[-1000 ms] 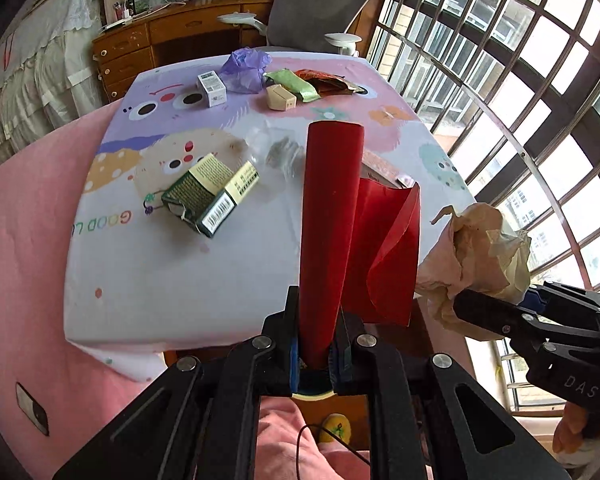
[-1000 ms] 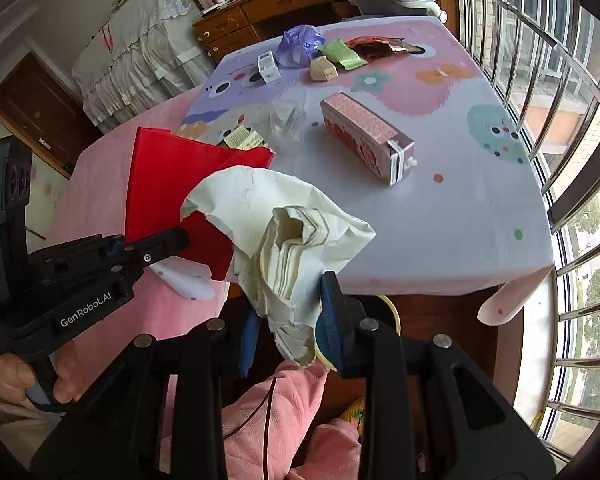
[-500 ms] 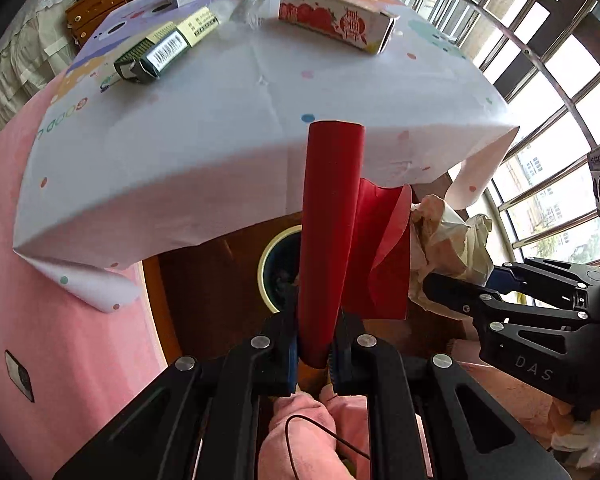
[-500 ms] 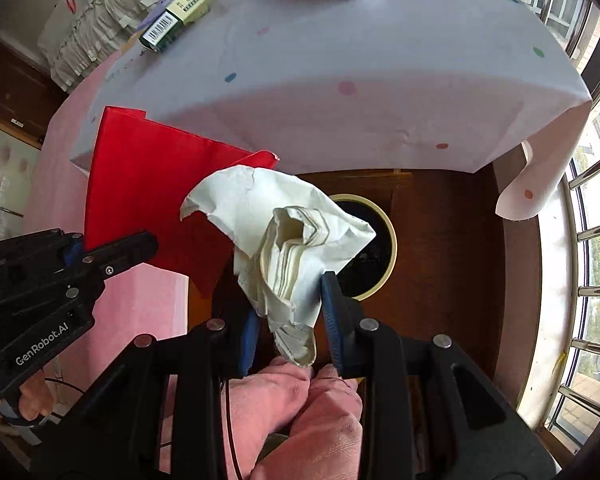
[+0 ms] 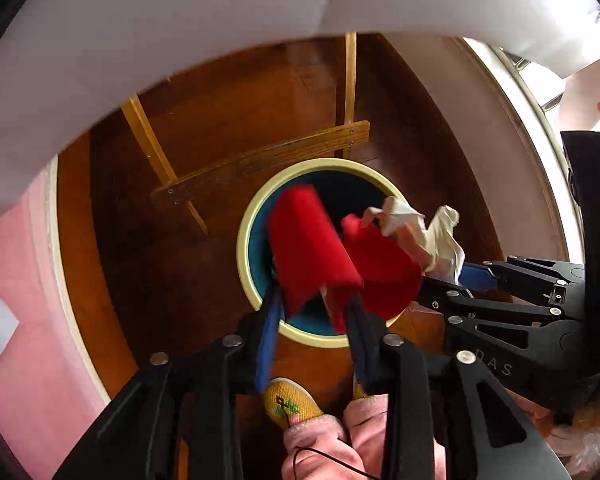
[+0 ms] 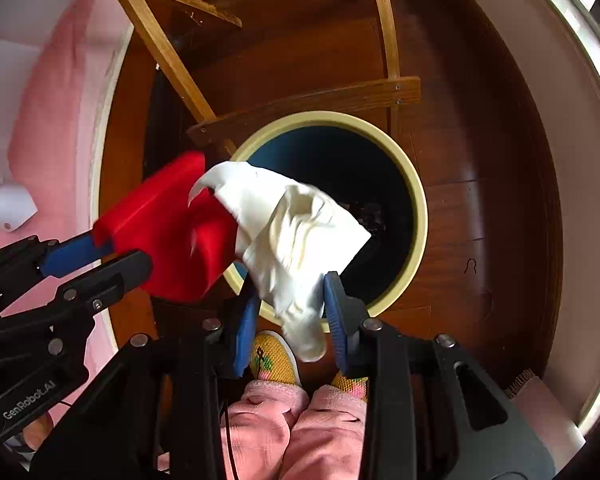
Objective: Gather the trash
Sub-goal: 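Open both tools over the bin to drop the paper and tissue, then move both open tools back over the table toward the snack packets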
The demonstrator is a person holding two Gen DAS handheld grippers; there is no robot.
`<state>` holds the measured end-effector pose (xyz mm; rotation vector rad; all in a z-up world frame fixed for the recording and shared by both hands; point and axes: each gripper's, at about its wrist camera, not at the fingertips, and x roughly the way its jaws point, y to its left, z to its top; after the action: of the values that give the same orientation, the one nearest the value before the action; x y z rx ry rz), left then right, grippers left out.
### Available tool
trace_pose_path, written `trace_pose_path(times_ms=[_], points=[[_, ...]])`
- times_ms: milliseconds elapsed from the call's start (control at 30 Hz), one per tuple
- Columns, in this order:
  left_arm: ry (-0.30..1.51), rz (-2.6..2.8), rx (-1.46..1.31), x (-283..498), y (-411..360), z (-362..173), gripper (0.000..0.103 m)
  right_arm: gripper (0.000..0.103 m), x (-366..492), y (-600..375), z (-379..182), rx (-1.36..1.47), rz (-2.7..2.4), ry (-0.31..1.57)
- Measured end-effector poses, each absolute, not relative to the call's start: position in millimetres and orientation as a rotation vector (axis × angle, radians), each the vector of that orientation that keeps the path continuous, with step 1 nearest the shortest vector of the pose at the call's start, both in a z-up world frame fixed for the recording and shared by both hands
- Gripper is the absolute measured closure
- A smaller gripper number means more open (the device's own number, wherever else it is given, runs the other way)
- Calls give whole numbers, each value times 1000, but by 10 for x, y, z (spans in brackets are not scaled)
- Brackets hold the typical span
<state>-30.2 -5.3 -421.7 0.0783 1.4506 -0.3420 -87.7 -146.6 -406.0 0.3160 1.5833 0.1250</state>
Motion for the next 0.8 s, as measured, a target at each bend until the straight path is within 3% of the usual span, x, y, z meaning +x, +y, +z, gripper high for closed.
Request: trace_pose_path(times_ms=[67,133,167,300,467,800], points=[[1455,-343,72,-273,-79,-4373,37,69,-872,-1491,-4208,312,120,1570],[1448,-338,76,-269,-84,-4456,22,56,-870,-1515,-4286,311,119,1562],[1439,-332,78,-252,-76,-4473,19,49,-860,-1540,-4301,320,117,1563],[1424,-317,80,-198,16,-4417,15,47,-831,-1569,-4251,346,89,1543],[1403,-310,45,-173,190,-4048,15,47,-818,-1535,-3800,355,64,1500],[1281,-302,5,-409,431,-2456,15,47,-928,-1538,-2305,382,93,1425]])
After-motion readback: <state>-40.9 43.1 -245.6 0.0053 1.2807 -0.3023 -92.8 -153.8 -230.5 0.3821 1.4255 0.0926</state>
